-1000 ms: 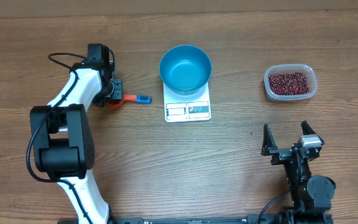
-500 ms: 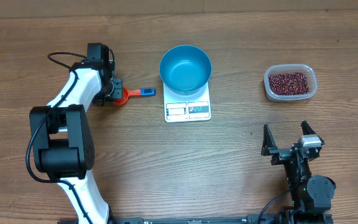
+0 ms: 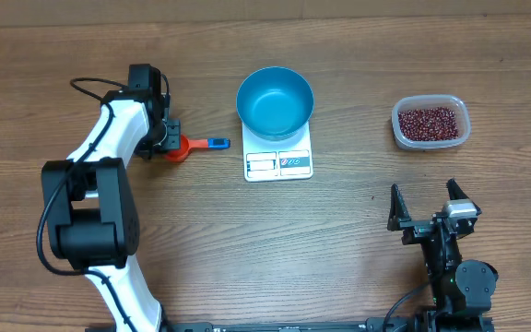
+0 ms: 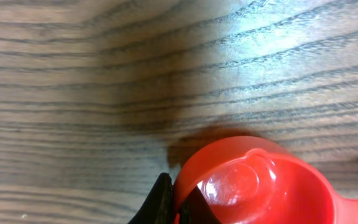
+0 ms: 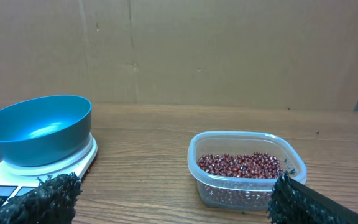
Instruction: Scoop item into bowl and weigh 150g on scale
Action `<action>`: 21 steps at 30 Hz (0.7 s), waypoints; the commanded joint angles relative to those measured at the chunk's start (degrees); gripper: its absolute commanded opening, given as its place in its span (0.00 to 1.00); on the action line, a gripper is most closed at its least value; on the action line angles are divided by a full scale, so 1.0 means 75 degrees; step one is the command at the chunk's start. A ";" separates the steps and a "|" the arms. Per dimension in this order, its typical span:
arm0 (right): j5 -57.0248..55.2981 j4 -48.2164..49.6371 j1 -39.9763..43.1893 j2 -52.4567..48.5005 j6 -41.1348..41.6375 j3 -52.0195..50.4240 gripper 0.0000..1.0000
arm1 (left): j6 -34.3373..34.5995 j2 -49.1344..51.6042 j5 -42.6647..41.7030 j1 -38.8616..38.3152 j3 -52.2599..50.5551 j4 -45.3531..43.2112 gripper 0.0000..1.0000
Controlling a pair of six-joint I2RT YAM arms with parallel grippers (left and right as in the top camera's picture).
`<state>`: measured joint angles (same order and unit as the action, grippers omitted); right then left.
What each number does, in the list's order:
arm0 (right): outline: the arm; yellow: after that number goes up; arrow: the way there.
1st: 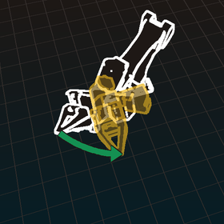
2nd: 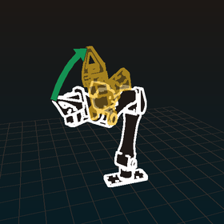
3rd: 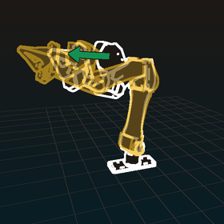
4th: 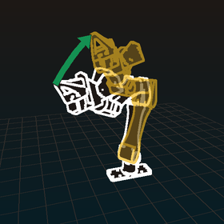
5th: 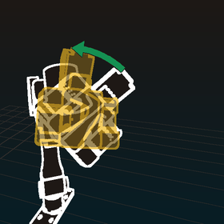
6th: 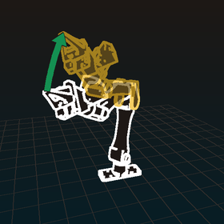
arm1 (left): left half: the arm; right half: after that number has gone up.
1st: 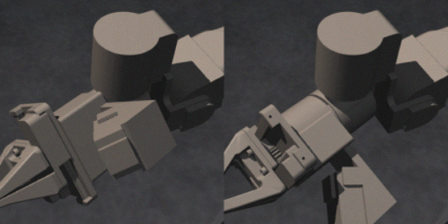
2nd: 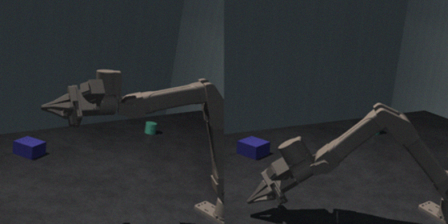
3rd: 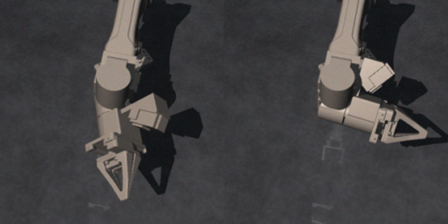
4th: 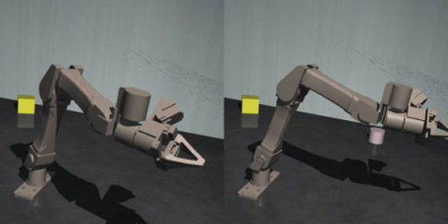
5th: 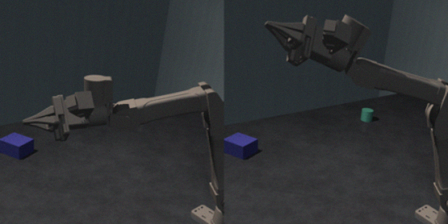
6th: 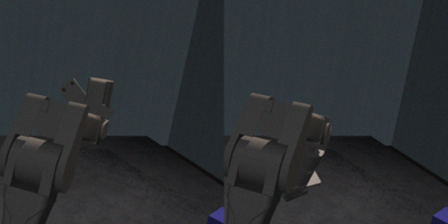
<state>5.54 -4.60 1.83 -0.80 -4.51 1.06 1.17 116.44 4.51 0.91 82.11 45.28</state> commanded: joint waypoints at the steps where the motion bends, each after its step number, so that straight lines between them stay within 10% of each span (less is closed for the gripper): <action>1: -0.0050 0.0023 -0.0035 0.0085 0.0029 -0.0079 1.00 | -0.0198 -0.0860 0.0146 0.0079 0.0105 0.0020 0.04; 21: -0.0050 0.0023 -0.0035 0.0085 0.0029 -0.0079 1.00 | -0.0184 -0.3144 -0.1935 0.0058 0.0105 0.0571 0.04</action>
<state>5.54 -4.62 1.83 -0.80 -4.49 1.06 0.99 94.15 -3.77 0.91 82.13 49.58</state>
